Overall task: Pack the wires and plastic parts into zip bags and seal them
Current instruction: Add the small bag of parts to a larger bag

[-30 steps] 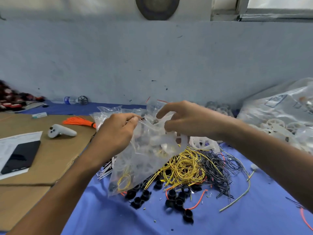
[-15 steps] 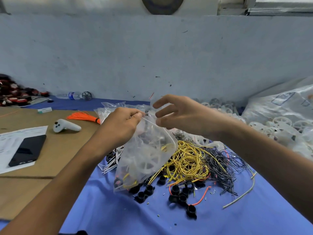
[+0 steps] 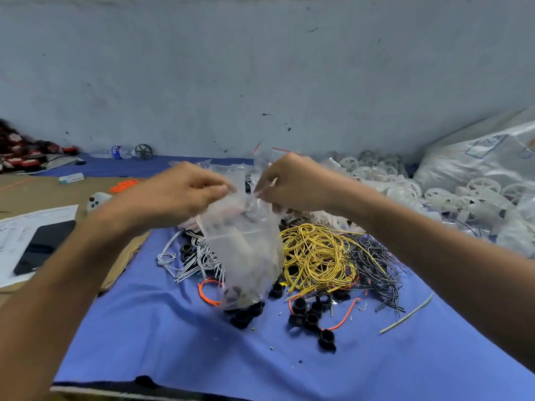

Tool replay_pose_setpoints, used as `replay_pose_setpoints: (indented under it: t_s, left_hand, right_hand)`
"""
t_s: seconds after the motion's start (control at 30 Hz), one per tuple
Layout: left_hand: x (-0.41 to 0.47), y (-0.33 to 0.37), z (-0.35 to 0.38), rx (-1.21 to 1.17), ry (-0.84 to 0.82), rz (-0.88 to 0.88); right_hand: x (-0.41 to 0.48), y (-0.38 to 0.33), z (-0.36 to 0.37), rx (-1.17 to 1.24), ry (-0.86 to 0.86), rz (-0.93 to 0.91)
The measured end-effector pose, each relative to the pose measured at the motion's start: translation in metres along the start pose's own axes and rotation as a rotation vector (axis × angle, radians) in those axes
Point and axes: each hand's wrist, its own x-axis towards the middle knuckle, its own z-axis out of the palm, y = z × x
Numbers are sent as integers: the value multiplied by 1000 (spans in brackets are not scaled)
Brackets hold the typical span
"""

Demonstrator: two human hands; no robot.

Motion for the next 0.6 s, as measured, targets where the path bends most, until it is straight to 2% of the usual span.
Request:
replay_pose_setpoints:
  t_s: [0.13, 0.23, 0.4, 0.53, 0.6]
  left_hand:
    - [6, -2, -18, -115, 117, -7]
    - [8, -4, -21, -151, 156, -18]
    - [12, -8, -23, -219, 108, -56]
    - [21, -8, -23, -225, 273, -40]
    - [23, -6, -21, -249, 343, 1]
  right_hand:
    - [8, -8, -9, 259, 22, -3]
    - [11, -11, -9, 273, -36, -7]
    - [12, -10, -4, 316, -67, 25]
    - [18, -5, -22, 644, 13, 8]
    - [21, 10, -33, 701, 77, 44]
